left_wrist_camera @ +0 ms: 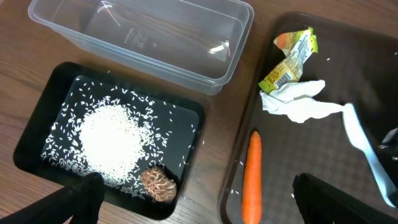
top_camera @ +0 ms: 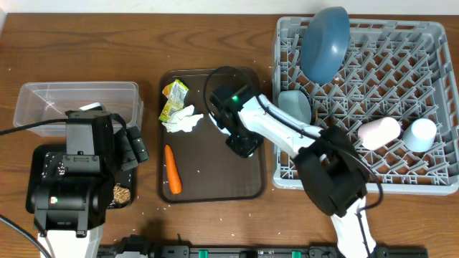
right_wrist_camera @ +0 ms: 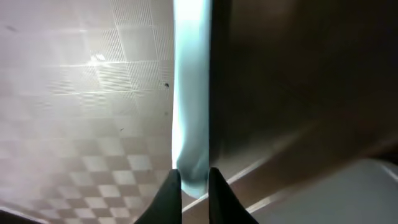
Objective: Sort waste into correct bins and load items into the dishwasher rack
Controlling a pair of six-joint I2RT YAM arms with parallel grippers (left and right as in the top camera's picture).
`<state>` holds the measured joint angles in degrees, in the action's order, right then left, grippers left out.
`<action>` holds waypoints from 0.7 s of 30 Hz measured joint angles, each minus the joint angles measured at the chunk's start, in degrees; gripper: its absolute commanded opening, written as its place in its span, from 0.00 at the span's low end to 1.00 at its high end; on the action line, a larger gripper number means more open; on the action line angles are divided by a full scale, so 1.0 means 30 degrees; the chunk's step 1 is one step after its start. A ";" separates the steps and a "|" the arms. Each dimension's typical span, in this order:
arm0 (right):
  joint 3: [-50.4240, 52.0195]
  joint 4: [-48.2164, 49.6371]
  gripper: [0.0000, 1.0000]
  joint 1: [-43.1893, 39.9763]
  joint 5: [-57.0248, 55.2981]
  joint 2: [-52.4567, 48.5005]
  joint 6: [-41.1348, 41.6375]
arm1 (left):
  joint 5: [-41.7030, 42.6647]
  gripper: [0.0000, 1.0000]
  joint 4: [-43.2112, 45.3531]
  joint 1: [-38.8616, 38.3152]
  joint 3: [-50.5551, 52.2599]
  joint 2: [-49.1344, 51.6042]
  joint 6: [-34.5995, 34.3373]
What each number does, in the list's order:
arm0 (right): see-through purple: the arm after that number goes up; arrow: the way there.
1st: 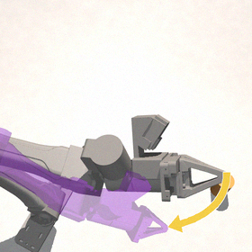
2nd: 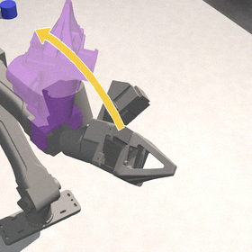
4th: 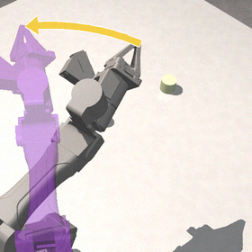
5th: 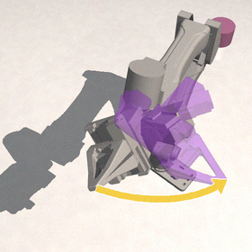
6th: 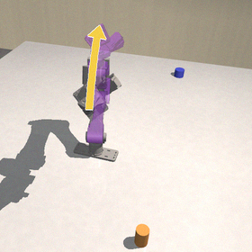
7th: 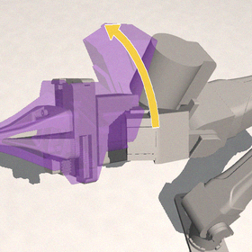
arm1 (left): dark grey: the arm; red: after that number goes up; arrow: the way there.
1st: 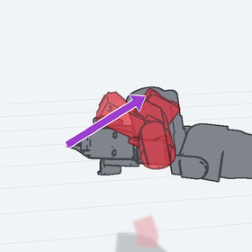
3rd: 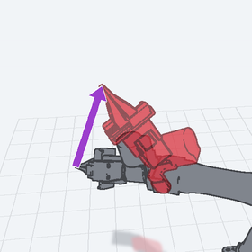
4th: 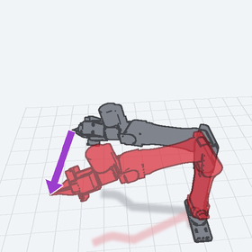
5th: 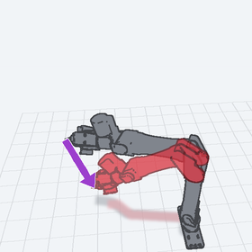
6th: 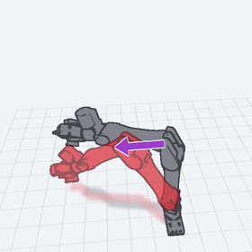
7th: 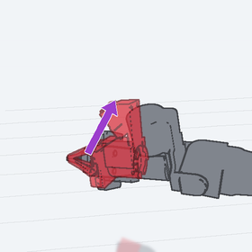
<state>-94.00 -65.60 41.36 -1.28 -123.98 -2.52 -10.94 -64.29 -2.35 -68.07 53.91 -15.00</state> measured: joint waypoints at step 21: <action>0.0073 0.0095 0.38 -0.0015 0.0874 0.0583 -0.0117 | 0.0000 0.98 0.0007 0.0000 0.0000 0.0000 0.0000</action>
<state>-93.78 -65.32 41.32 1.34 -122.23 -2.87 -10.94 -64.27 -2.35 -68.07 53.91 -15.00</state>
